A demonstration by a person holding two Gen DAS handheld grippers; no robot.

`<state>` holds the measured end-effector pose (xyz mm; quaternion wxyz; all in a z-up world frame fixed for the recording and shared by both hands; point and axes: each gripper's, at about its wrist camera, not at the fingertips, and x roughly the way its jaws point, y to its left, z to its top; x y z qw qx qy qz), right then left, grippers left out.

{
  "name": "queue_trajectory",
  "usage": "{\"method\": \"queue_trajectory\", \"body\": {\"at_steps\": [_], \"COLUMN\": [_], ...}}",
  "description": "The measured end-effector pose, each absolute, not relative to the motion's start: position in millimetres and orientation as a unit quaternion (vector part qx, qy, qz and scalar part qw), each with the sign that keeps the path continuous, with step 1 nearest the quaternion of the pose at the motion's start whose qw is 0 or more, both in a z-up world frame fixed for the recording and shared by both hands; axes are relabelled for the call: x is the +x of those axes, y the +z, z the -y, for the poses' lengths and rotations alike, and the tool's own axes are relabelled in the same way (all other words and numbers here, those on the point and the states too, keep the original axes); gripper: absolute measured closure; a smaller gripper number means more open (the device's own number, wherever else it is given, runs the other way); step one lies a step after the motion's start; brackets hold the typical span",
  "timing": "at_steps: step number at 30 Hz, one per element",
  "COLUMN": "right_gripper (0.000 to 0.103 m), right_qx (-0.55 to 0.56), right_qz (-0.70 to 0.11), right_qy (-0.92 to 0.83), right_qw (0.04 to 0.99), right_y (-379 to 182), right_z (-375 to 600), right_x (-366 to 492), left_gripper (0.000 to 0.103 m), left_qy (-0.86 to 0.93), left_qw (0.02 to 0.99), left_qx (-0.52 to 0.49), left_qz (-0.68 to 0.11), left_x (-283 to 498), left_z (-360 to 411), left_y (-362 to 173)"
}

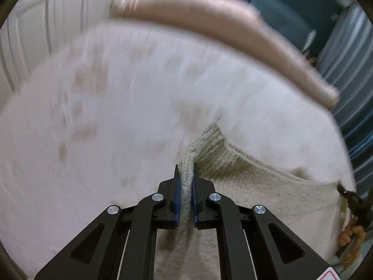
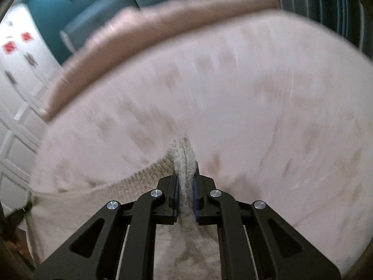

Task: Fold small clothes
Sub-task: 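Open both tools and release the folded hem onto the sweater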

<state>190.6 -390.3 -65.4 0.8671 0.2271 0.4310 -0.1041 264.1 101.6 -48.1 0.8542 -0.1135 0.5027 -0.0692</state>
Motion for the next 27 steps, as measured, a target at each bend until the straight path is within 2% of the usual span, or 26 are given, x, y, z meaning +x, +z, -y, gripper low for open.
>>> {"method": "queue_trajectory", "body": {"at_steps": [2, 3, 4, 8, 12, 17, 20, 21, 22, 24, 26, 27], "right_gripper": [0.09, 0.088, 0.086, 0.084, 0.084, 0.088, 0.088, 0.089, 0.098, 0.103, 0.096, 0.096], "right_qx": [0.236, 0.245, 0.251, 0.199, 0.176, 0.171, 0.173, 0.18, 0.188, 0.205, 0.235, 0.232], "right_qz": [-0.429, -0.42, -0.401, -0.351, -0.406, -0.484, -0.5, -0.5, -0.498, -0.502, -0.507, -0.5], "right_qy": [-0.122, -0.122, -0.136, -0.119, 0.03, 0.122, 0.063, 0.028, 0.001, -0.077, -0.139, -0.17], "right_qw": [0.863, 0.865, 0.871, 0.907, 0.896, 0.85, 0.846, 0.847, 0.847, 0.836, 0.818, 0.817], "right_y": [-74, -70, -56, -2, -5, -56, -73, -76, -77, -82, -83, -77], "right_z": [387, 385, 382, 333, 236, 159, 198, 224, 248, 309, 349, 369], "right_x": [187, 182, 170, 120, 89, 63, 46, 37, 27, 3, -16, -27], "left_gripper": [0.095, 0.091, 0.087, 0.088, 0.081, 0.081, 0.082, 0.085, 0.096, 0.096, 0.095, 0.096], "left_qy": [-0.056, -0.054, -0.053, -0.06, -0.144, -0.2, -0.149, -0.131, -0.119, -0.091, -0.09, -0.095], "left_qw": [0.854, 0.863, 0.869, 0.891, 0.885, 0.83, 0.827, 0.827, 0.826, 0.825, 0.826, 0.824], "left_qx": [-0.104, -0.101, -0.099, -0.097, -0.12, -0.092, -0.064, -0.069, -0.085, -0.101, -0.115, -0.122], "left_qz": [-0.507, -0.492, -0.483, -0.439, -0.425, -0.512, -0.537, -0.542, -0.545, -0.548, -0.545, -0.546], "left_x": [260, 254, 249, 209, 151, 106, 95, 92, 90, 84, 79, 77], "left_z": [-100, -100, -101, -99, -56, -2, -28, -43, -65, -101, -124, -130], "left_y": [-69, -65, -56, 3, 36, -16, -41, -45, -49, -54, -54, -54]}}
